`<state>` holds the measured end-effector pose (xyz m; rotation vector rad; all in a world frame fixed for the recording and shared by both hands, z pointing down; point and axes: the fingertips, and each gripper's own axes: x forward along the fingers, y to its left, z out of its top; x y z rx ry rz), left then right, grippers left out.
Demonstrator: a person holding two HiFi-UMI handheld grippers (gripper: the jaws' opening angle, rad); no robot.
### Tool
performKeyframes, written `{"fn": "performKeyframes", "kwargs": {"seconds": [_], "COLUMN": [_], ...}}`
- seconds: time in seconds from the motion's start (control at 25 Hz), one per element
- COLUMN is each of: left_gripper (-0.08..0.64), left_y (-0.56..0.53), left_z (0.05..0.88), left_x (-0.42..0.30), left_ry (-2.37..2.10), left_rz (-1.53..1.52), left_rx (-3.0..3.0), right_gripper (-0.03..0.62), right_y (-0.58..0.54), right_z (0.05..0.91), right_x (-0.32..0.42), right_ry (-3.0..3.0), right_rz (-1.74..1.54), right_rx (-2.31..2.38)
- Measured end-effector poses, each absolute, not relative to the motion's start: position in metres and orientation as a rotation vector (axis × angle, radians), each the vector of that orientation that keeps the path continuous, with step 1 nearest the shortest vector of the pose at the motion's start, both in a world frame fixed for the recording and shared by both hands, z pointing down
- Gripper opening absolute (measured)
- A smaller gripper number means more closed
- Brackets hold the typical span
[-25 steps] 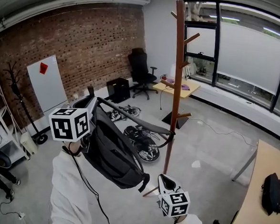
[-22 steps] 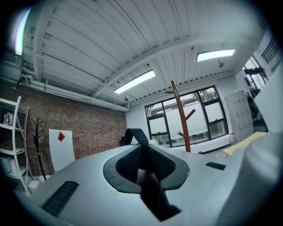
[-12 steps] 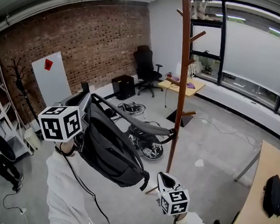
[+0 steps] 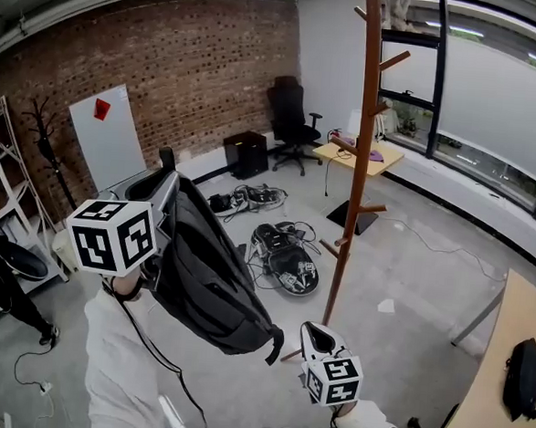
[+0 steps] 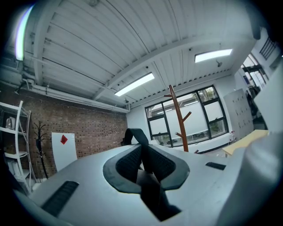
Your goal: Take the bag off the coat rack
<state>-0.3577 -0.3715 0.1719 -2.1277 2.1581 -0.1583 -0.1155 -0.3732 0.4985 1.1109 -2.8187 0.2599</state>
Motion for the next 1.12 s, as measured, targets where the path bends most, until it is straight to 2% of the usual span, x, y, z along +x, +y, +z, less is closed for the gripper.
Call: {"fn": "performKeyframes", "kwargs": {"seconds": [0.44, 0.76, 1.12], "left_gripper": [0.046, 0.046, 0.045], "left_y": [-0.377, -0.381, -0.380], "left_z": [0.308, 0.410, 0.517], "left_x": [-0.327, -0.278, -0.200], "left_ry": [2.208, 2.164, 2.098], "left_rz": [-0.389, -0.487, -0.402], "left_rx": [-2.165, -2.372, -2.672], "right_gripper": [0.014, 0.014, 0.014], "right_y": [-0.371, -0.380, -0.392], "right_z": [0.515, 0.527, 0.547], "right_x": [-0.115, -0.105, -0.089], "right_ry": [-2.778, -2.735, -2.646], "right_rz": [0.292, 0.319, 0.348], "right_rx": [1.097, 1.140, 1.241]}}
